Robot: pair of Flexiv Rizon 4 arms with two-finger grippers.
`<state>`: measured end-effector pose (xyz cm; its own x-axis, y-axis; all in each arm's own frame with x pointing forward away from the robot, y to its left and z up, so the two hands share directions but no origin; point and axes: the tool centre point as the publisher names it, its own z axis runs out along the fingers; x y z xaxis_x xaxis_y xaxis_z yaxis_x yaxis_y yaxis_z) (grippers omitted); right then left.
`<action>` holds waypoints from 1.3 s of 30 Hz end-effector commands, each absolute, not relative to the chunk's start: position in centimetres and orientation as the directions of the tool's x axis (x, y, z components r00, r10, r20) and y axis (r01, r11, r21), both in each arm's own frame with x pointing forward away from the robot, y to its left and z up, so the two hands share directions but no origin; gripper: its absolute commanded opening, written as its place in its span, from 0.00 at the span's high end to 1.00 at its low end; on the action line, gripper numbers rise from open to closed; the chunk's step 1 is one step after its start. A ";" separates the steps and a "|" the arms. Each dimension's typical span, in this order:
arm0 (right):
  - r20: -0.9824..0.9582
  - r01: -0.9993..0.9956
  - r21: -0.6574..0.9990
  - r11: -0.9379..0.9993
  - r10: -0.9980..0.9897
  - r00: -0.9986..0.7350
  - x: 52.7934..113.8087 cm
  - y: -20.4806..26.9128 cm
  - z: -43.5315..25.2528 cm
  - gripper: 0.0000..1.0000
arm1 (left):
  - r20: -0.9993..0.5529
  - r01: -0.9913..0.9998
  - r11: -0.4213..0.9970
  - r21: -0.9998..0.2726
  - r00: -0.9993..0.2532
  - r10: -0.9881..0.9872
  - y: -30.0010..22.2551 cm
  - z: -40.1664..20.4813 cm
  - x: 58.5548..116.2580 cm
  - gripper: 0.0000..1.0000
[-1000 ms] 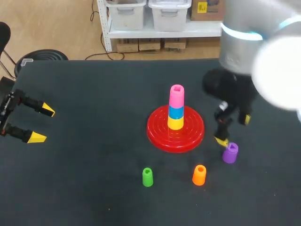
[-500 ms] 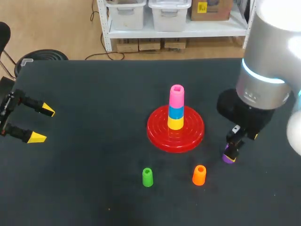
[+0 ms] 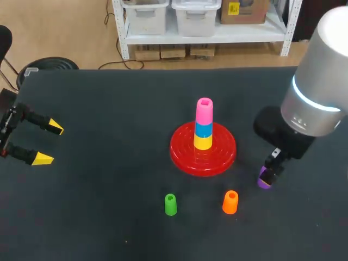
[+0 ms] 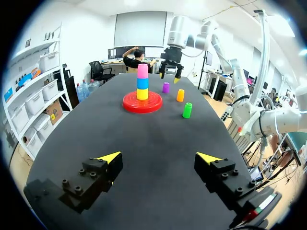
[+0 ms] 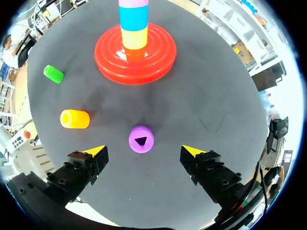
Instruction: Pick up and stack the cylinders on the red base in this order: pink,purple,orange,green
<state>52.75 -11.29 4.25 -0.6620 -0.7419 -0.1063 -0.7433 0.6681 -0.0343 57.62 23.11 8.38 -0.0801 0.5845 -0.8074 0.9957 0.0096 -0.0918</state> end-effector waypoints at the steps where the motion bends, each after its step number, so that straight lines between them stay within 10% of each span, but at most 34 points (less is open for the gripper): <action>1: -0.091 -0.749 -0.027 0.662 -0.748 -0.658 53.5 -10.8 3.7 0.00 | -0.809 0.996 0.007 -0.090 -0.078 0.583 23.2 8.3 57.7 0.00; 39: -0.060 -0.752 0.013 0.659 -0.750 -0.658 52.2 -9.7 2.9 0.00 | -0.809 0.996 0.007 -0.090 -0.078 0.583 23.2 8.3 57.7 0.00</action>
